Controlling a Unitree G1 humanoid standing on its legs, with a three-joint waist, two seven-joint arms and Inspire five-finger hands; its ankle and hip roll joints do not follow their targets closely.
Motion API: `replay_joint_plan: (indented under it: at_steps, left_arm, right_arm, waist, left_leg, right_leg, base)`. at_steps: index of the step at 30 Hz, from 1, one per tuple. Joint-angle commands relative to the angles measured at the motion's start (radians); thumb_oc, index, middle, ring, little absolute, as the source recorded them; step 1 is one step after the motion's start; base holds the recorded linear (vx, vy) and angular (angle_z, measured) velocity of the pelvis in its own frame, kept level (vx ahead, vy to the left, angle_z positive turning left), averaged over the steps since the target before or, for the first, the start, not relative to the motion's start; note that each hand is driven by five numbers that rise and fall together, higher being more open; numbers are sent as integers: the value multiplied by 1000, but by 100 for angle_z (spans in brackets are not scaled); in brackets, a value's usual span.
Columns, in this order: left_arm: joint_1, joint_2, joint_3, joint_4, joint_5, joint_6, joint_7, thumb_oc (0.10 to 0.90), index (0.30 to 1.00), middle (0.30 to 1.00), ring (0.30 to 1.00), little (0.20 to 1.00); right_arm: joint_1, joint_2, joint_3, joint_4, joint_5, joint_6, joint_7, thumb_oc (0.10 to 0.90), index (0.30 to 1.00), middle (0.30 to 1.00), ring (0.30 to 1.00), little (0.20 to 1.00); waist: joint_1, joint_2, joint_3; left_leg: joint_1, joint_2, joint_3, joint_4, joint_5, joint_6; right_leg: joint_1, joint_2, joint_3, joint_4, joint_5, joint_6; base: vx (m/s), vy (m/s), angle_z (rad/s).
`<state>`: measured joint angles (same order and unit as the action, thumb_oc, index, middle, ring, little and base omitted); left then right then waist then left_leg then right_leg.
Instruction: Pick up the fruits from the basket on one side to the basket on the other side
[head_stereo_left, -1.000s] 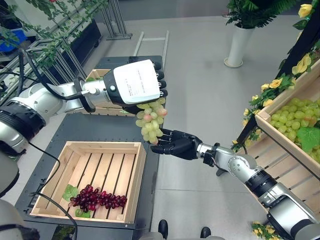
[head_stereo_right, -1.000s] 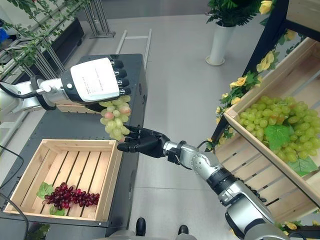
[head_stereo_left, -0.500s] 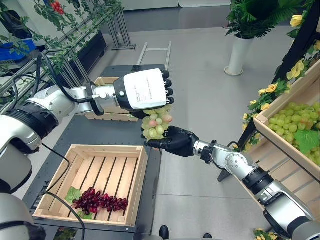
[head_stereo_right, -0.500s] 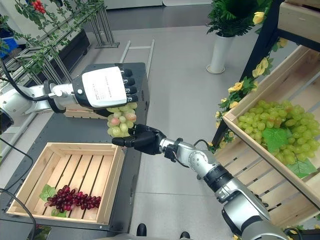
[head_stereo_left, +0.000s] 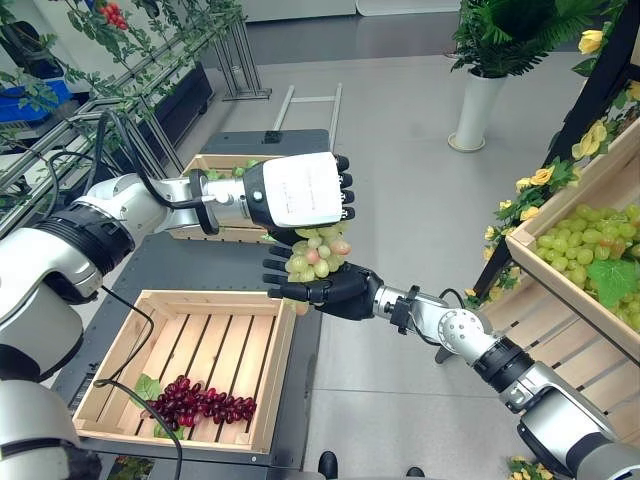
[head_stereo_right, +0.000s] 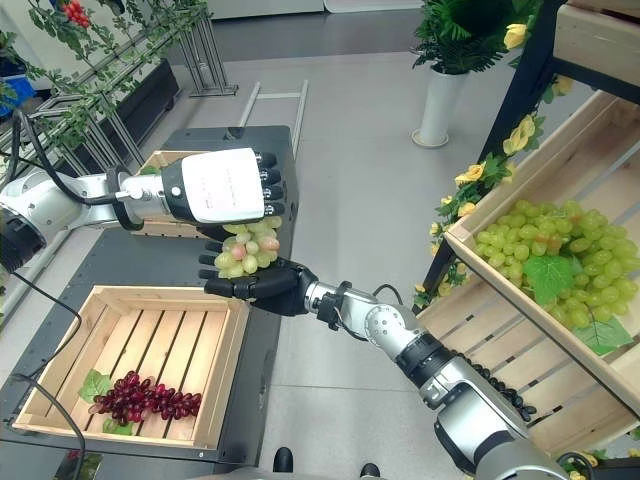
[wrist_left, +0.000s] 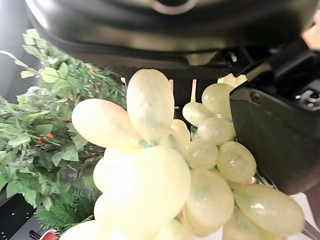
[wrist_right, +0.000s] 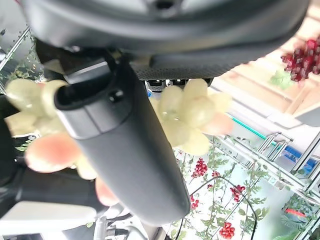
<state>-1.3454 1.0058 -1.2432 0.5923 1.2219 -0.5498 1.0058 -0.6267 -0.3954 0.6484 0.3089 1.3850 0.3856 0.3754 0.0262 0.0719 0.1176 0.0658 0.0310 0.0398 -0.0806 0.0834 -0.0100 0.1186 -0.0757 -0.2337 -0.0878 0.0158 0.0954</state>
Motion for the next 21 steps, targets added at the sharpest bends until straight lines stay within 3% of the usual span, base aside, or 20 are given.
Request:
replay_joint_plan:
  at_steps: [1,3,4,5,6,21]
  left_arm:
    - [-95,-39,48,182,-50,51,63,400,300,300,300,300]
    - [-97,-43,47,187,-55,49,61,400,300,300,300,300]
    - [-96,-47,49,192,-53,48,63,400,300,300,300,300]
    - [-93,-49,50,192,-53,50,62,400,300,300,300,300]
    - [-90,-51,53,196,-49,51,66,400,300,300,300,300]
    - [-70,-42,67,247,-49,50,78,400,300,300,300,300]
  right_arm:
    - [-104,67,-35,-52,160,-82,96,800,900,900,900,900]
    - [-108,69,-36,-52,179,-94,92,800,900,900,900,900]
    - [-110,76,-37,-49,188,-100,82,729,794,794,794,794]
    - [-110,79,-39,-48,192,-104,79,452,378,378,378,378]
    - [-109,83,-41,-46,199,-110,73,400,300,300,300,300]
    - [-106,78,-70,-14,213,-144,28,400,300,300,300,300]
  waist:
    - [14,-26,-116]
    - [14,-26,-117]
    - [14,-26,-117]
    - [14,-26,-118]
    - [14,-26,-118]
    - [9,-21,-121]
  left_leg:
    - [41,-91,-15,-7,-119,-9]
    - [42,-91,-15,-7,-119,-9]
    - [42,-91,-15,-7,-118,-10]
    - [42,-90,-14,-7,-118,-10]
    - [42,-90,-14,-7,-118,-10]
    - [41,-86,-8,-7,-118,-11]
  right_leg:
    - [17,20,-10,1,-43,-25]
    - [17,21,-10,1,-42,-25]
    - [17,21,-11,1,-42,-26]
    - [17,20,-11,1,-43,-26]
    - [17,21,-10,1,-42,-26]
    - [15,20,-6,1,-41,-26]
  base:
    - [0,0,0]
    - [0,0,0]
    - [0,0,0]
    - [0,0,0]
    - [0,0,0]
    - [0,0,0]
